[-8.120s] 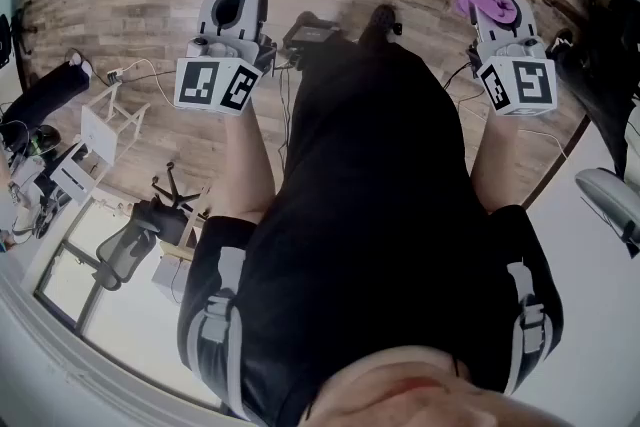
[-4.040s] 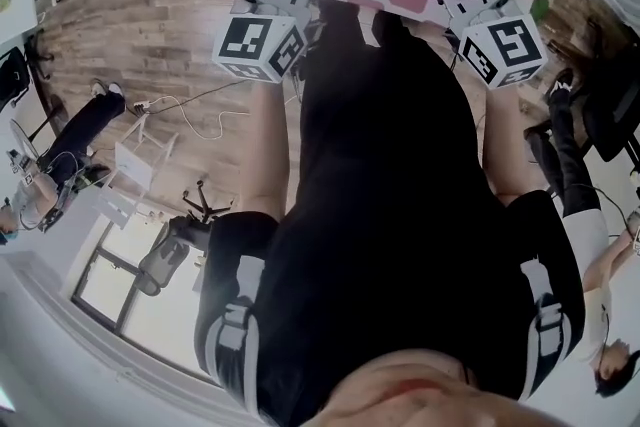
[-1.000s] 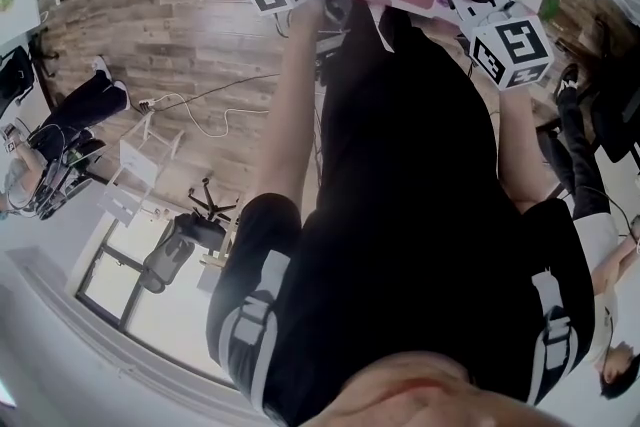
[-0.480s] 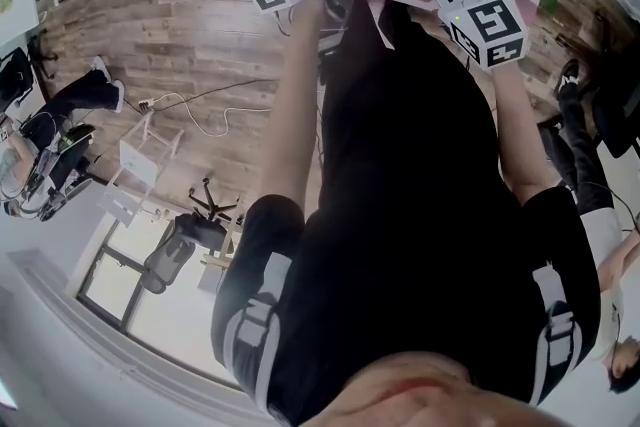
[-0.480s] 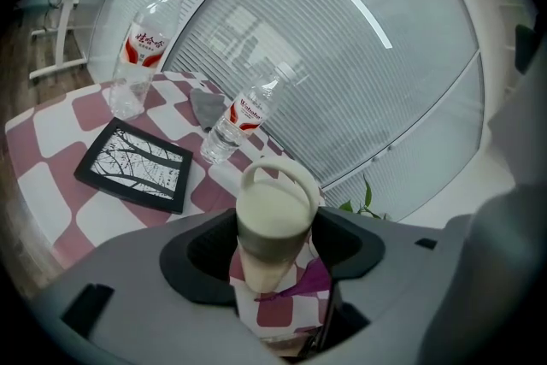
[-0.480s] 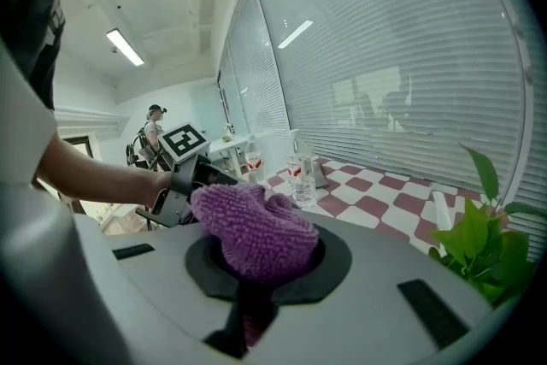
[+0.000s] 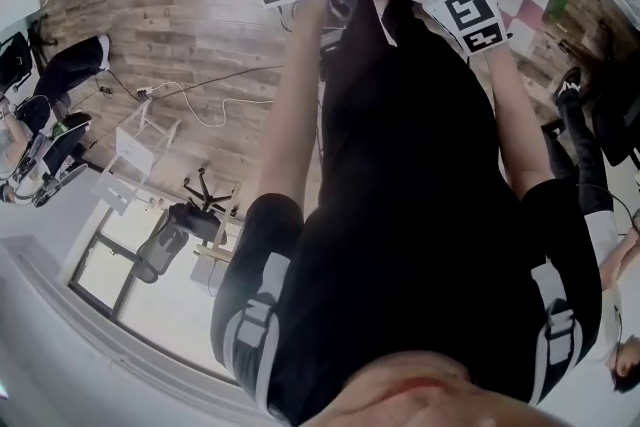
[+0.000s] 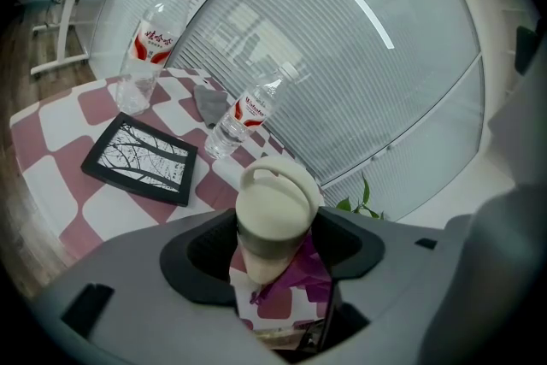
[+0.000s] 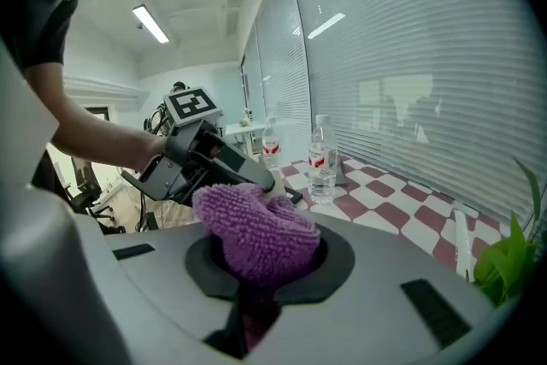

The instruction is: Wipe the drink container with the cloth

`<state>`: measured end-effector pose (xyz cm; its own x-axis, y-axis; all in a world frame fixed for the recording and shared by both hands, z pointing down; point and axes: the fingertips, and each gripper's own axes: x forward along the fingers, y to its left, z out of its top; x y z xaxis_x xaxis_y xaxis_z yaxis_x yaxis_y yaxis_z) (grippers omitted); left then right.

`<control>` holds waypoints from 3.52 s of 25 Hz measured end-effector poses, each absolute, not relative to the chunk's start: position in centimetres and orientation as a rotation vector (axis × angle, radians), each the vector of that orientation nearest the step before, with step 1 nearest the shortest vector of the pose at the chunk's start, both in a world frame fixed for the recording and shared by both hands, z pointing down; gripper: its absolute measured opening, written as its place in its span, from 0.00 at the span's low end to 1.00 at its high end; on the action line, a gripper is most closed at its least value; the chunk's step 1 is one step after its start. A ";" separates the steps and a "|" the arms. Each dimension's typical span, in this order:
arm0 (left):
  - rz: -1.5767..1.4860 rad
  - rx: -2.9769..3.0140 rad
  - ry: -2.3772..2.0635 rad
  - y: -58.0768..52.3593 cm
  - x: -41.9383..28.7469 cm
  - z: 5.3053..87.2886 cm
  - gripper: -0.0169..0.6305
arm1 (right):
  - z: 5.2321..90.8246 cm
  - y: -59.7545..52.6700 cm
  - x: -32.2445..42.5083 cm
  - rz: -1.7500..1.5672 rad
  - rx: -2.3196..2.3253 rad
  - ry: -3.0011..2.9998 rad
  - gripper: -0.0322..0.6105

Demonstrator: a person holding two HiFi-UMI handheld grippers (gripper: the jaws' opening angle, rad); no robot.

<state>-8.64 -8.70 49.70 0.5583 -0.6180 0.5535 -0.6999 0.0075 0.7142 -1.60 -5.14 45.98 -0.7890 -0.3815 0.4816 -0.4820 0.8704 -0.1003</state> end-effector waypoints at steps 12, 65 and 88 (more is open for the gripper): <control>0.115 1.687 -1.108 -8.1 -8.5 49.9 0.48 | 49.3 -5.9 -3.8 0.274 0.609 -2.526 0.22; 0.208 1.730 -1.035 -6.9 -7.8 49.5 0.48 | 55.9 -5.7 -7.3 0.016 0.320 -2.434 0.59; 0.278 1.863 -0.931 -5.9 -7.7 49.8 0.48 | 61.0 -4.1 -3.4 0.084 0.133 -2.365 0.59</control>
<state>-7.68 -5.91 49.84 0.6781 -0.4772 0.5590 -0.7056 -0.2100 0.6768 -3.41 -4.07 61.01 -0.7119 -0.0713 0.6987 -0.1205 0.9925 -0.0215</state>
